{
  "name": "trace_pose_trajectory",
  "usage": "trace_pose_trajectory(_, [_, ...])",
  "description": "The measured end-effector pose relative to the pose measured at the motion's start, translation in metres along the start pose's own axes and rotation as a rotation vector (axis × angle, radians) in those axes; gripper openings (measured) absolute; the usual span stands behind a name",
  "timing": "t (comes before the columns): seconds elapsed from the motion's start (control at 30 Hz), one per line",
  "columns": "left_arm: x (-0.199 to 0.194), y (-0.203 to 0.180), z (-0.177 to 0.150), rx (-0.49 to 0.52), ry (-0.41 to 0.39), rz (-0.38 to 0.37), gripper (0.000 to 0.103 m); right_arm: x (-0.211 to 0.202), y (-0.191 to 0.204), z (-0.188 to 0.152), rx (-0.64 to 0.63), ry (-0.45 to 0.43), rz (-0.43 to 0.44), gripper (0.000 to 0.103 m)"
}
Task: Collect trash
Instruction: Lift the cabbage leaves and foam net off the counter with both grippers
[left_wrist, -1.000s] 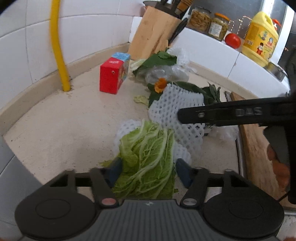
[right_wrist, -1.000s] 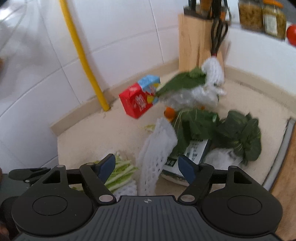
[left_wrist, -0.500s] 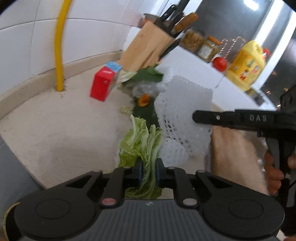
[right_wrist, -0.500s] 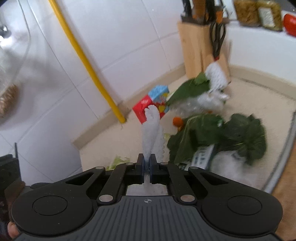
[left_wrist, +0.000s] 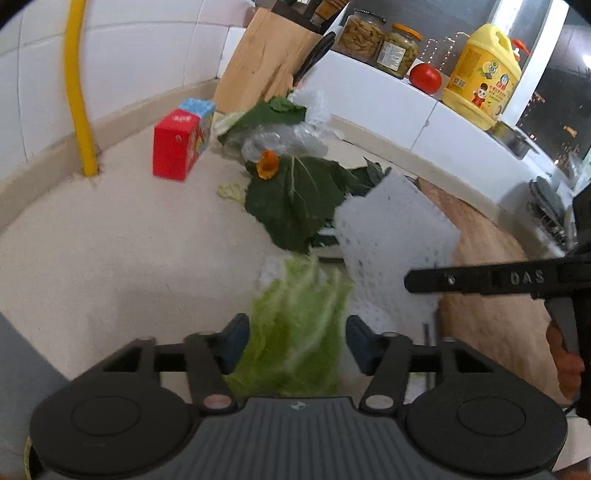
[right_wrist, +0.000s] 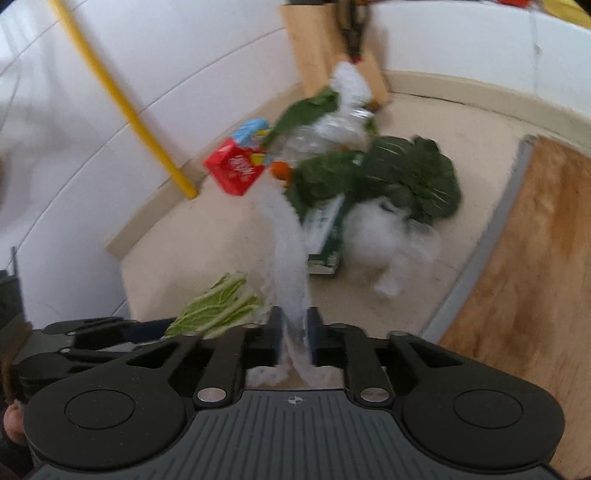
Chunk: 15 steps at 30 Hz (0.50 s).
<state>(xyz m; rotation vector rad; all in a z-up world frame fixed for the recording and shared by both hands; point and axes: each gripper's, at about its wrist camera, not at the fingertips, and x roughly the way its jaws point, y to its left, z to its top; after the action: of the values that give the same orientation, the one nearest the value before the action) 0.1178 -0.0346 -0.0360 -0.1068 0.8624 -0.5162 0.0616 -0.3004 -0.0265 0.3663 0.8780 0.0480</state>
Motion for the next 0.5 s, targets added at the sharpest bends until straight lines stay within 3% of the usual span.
trace_pose_trajectory(0.1, [0.009,0.003,0.004,0.01,0.002,0.021,0.064,0.004,-0.003,-0.003,0.002,-0.02,-0.014,0.067])
trace_pose_trajectory(0.27, [0.02,-0.002,0.001,0.022,0.033,0.022,0.06,0.017,0.0,-0.004,-0.002,-0.038,-0.006,0.069])
trace_pose_trajectory(0.33, [0.017,-0.003,0.0,0.005,0.039,0.009,0.035,0.021,0.001,-0.003,0.006,-0.044,-0.007,0.061])
trace_pose_trajectory(0.37, [0.014,-0.003,0.001,-0.001,0.039,0.012,0.031,0.021,0.001,-0.003,0.007,-0.043,-0.012,0.032])
trace_pose_trajectory(0.4, [0.011,-0.003,0.002,0.0,0.036,0.024,0.022,0.02,0.001,-0.003,0.014,-0.033,-0.016,0.02])
trace_pose_trajectory(0.43, [0.007,-0.003,0.002,0.002,0.032,0.03,0.013,0.019,-0.001,-0.002,0.027,-0.03,-0.018,0.02])
trace_pose_trajectory(0.5, [-0.001,-0.003,0.004,-0.013,0.017,0.018,0.009,0.012,-0.003,-0.001,0.033,-0.046,-0.023,0.019])
